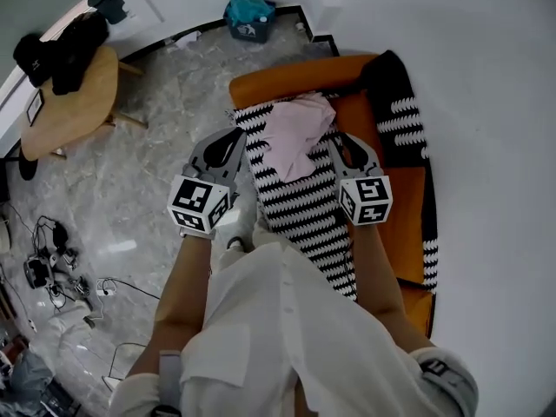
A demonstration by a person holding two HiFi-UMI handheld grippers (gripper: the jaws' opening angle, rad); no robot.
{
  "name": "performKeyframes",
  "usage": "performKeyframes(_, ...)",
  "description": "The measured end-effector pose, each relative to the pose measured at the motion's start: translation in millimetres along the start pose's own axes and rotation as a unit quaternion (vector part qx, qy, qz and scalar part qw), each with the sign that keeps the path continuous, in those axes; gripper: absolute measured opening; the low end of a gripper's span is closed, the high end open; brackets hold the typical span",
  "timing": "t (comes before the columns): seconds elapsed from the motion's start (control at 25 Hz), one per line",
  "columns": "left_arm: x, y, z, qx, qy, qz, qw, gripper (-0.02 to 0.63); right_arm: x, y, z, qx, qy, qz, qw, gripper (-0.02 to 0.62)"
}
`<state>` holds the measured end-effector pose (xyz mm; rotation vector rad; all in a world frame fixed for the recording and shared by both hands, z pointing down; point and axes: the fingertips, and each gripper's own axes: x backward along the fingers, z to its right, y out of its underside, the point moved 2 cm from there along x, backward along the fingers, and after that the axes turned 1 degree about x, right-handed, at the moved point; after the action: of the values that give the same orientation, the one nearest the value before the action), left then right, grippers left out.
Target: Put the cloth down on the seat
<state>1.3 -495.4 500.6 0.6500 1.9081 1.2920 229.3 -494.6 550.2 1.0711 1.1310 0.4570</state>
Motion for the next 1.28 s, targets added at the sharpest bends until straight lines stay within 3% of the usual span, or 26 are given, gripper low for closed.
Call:
performKeyframes(0.16, 26, -19, -1, -0.021, -0.006, 0.012, 0.9997, 0.031, 29, -17, -8, -0.007, 0.005, 0.03, 0.999, 0.079)
performKeyframes(0.24, 41, -25, 0, -0.028, -0.009, 0.019, 0.9994, 0.031, 43, -25, -12, -0.011, 0.008, 0.048, 0.999, 0.031)
performKeyframes(0.6, 85, -43, 7, -0.03, -0.015, 0.045, 0.9984, 0.031, 79, -60, -27, 0.006, 0.009, 0.094, 0.996, 0.011)
performKeyframes(0.92, 89, -52, 4, -0.031, -0.016, 0.056, 0.9978, 0.031, 78, -66, -28, 0.028, 0.034, 0.087, 0.995, 0.008)
performKeyframes(1.28, 92, -41, -4, -0.02, -0.024, 0.046, 0.9985, 0.031, 65, -60, -34, 0.034, 0.017, 0.073, 0.997, 0.008)
